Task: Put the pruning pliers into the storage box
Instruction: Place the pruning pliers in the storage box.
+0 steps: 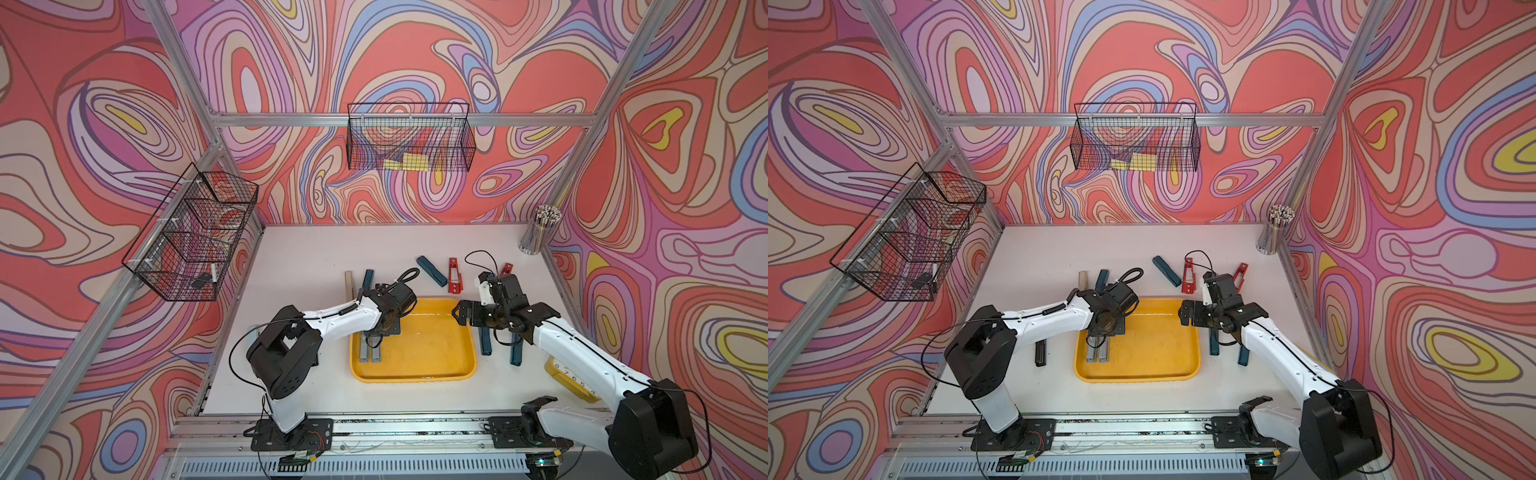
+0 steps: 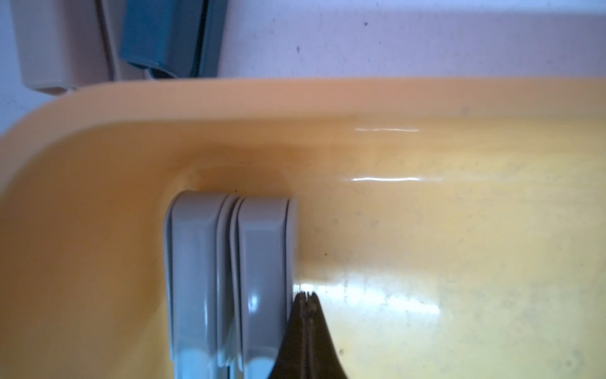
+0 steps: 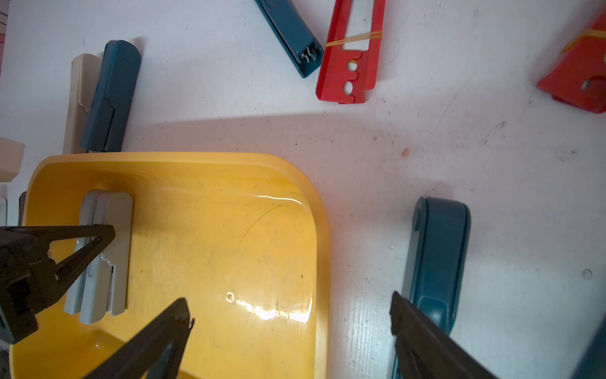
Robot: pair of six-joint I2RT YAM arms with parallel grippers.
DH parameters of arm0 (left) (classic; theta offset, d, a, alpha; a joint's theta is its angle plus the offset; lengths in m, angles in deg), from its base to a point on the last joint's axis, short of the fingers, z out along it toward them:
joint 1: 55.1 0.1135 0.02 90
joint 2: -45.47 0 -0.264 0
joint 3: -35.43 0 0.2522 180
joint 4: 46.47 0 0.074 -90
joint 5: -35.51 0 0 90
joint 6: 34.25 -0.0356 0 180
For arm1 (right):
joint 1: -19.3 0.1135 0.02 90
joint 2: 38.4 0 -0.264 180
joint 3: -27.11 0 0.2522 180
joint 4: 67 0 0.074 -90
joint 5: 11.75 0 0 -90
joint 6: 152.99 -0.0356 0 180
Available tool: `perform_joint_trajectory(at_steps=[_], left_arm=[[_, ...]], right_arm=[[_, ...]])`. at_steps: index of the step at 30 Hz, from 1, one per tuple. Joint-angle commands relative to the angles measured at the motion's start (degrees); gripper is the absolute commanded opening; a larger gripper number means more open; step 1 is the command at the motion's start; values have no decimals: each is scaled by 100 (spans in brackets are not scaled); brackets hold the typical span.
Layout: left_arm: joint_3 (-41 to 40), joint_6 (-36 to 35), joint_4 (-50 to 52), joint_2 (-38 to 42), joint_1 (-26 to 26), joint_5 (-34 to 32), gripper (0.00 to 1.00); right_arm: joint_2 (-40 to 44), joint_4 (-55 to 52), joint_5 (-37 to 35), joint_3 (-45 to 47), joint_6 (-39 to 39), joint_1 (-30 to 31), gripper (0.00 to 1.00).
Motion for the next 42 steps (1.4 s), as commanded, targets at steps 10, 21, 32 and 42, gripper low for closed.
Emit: perform_joint_trajectory(at_steps=[10, 21, 32, 42], left_arm=[[-15, 88, 93, -111, -32, 44, 0], [-102, 176, 154, -156, -44, -8, 0], [-75, 167, 152, -142, -44, 13, 0], [-14, -8, 190, 222, -50, 176, 4]], right_arm=[[33, 78, 24, 6, 54, -26, 98], [15, 91, 26, 14, 71, -26, 98], [84, 69, 22, 68, 63, -27, 99], [129, 67, 9, 94, 54, -27, 98]])
